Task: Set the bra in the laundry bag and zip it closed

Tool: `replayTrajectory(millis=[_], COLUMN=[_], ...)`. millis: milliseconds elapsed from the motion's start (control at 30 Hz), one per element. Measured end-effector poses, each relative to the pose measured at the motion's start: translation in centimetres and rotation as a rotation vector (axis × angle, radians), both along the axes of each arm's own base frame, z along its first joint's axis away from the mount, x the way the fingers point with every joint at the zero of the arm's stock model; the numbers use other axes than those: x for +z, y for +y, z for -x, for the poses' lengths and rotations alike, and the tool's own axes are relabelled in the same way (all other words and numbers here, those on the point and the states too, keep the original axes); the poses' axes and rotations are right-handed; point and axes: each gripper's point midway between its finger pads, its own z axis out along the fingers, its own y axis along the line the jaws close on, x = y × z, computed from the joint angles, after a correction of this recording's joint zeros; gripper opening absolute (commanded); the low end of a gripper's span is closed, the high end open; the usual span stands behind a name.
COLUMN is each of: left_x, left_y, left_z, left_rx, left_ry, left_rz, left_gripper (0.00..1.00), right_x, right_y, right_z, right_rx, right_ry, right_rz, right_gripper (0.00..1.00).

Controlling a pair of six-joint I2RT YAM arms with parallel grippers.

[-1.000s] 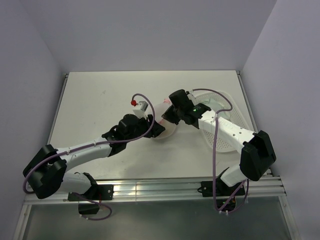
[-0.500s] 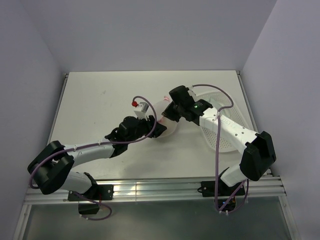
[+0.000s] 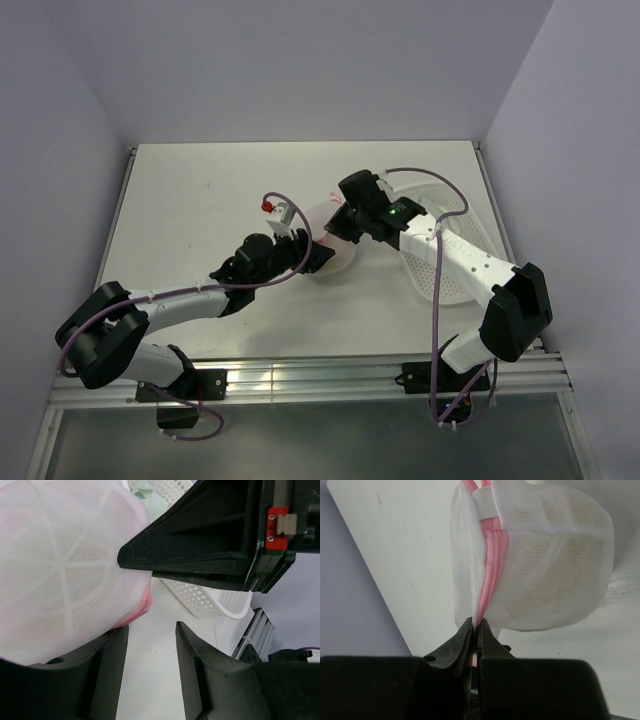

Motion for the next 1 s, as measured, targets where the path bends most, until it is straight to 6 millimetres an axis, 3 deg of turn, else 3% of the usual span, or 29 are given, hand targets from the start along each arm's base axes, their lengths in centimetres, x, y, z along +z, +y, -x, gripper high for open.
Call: replayTrajectory(millis=[667,1000], left_x=[1.6,2.3], left_y=[0.0,0.6], left_z=[-0.1,-1.2], left_rx=[-0.002,0.025], left_ry=[-0.055,-0.077], left_rz=[0.026,0.044], left_gripper=[0.46,0.44], right_x=[2.0,2.3], right_y=[1.0,1.5], right_z=[0.1,-0.2], right_rx=[0.033,0.040], right_ry=[0.002,0.006], right_rz=[-0.043,-0.050], right_gripper=[0.00,0.00])
